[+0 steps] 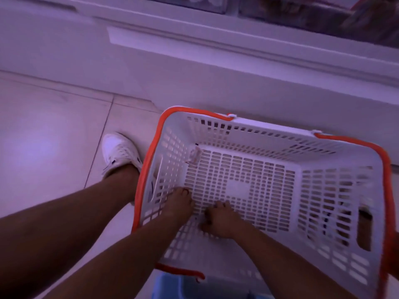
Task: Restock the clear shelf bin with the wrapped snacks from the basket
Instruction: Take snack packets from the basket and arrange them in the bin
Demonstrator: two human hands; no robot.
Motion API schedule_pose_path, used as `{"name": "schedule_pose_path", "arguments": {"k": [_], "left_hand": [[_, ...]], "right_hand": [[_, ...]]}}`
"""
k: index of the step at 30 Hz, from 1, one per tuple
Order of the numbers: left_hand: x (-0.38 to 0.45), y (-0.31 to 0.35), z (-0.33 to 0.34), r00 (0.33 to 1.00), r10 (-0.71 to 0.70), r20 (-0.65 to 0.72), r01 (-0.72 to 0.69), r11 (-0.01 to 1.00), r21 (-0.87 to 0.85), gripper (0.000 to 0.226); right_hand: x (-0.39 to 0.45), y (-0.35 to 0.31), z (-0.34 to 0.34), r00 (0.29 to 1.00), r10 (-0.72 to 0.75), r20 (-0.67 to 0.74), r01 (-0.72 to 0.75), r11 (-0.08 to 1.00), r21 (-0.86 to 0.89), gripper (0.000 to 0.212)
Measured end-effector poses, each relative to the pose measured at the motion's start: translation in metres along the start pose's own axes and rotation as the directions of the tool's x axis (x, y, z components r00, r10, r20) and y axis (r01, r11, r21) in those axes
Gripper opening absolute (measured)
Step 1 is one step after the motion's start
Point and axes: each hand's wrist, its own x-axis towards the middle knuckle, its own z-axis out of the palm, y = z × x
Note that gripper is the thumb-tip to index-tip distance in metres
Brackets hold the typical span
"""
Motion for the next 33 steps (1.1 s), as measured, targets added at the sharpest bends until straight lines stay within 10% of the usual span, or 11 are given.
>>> {"name": "schedule_pose_path", "arguments": {"k": [11,15,20,24,33], "left_hand": [[-0.004,0.001,-0.01,0.992,0.024,0.121,-0.032,0.997,0.067,0.039],[-0.006,0.001,-0.016,0.964,0.029,0.263,-0.071,0.986,0.15,0.038],[-0.007,-0.01,-0.019,0.99,0.065,0.123,-0.038,0.977,-0.212,0.022],[-0.006,-0.007,-0.039,0.998,0.056,-0.031,-0.055,0.511,-0.858,0.026],[-0.026,-0.009,-0.175,0.959,-0.046,-0.279,-0.264,0.203,-0.943,0.019]], "right_hand": [[-0.037,0.059,0.005,0.978,0.142,-0.155,-0.078,0.928,0.363,0.026],[-0.045,0.072,0.003,0.977,0.211,-0.021,-0.204,0.964,0.172,0.042],[-0.064,0.095,0.009,0.972,0.233,0.045,-0.236,0.93,0.282,0.036],[-0.076,0.095,0.015,0.954,0.297,0.032,-0.285,0.873,0.397,0.036],[-0.103,0.087,-0.129,0.917,0.394,-0.066,-0.219,0.633,0.742,0.031]]}}
